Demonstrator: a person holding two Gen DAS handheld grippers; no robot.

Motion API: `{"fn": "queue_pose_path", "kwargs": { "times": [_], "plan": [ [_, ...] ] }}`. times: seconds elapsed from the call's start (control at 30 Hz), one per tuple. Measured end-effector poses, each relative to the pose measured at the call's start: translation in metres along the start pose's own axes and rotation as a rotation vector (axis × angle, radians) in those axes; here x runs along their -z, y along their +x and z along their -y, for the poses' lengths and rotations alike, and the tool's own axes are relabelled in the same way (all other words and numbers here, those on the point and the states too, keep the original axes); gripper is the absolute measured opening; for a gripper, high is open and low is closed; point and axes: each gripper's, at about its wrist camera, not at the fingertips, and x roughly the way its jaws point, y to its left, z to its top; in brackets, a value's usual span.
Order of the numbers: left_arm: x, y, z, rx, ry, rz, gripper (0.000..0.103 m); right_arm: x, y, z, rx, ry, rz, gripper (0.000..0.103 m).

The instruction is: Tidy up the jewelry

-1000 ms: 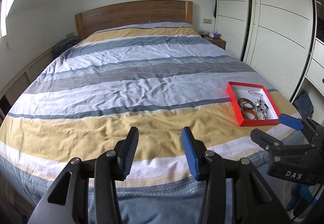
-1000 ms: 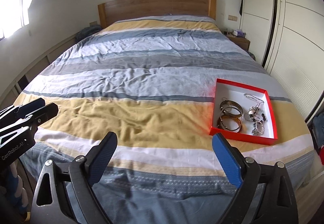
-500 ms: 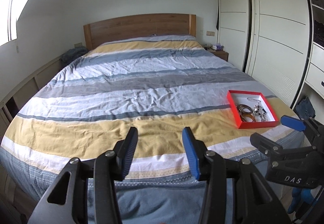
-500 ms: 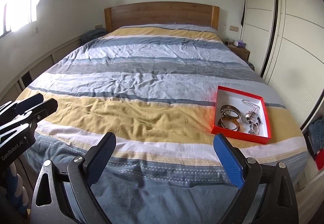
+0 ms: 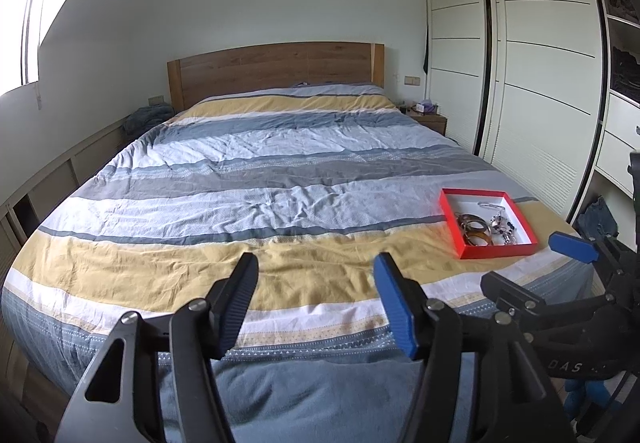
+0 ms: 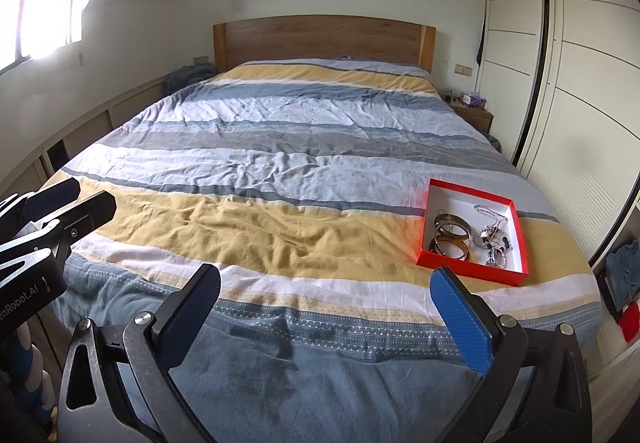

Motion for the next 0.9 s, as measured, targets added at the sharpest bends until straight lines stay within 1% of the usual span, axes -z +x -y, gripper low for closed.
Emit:
{"fn": "queue_pose_path", "kwargs": {
  "times": [0.43,0.9],
  "plan": [
    [0.001,-0.001,0.004,0.011,-0.003,-0.005,0.06,0.005,0.0,-0.003,0.006,-0.003,-0.013,0.103],
    [0.007,0.017,-0.001,0.03,-0.013,-0.045,0.06,0.008,0.016,-0.005,0.012,0.0,-0.054,0.103]
  ]
}}
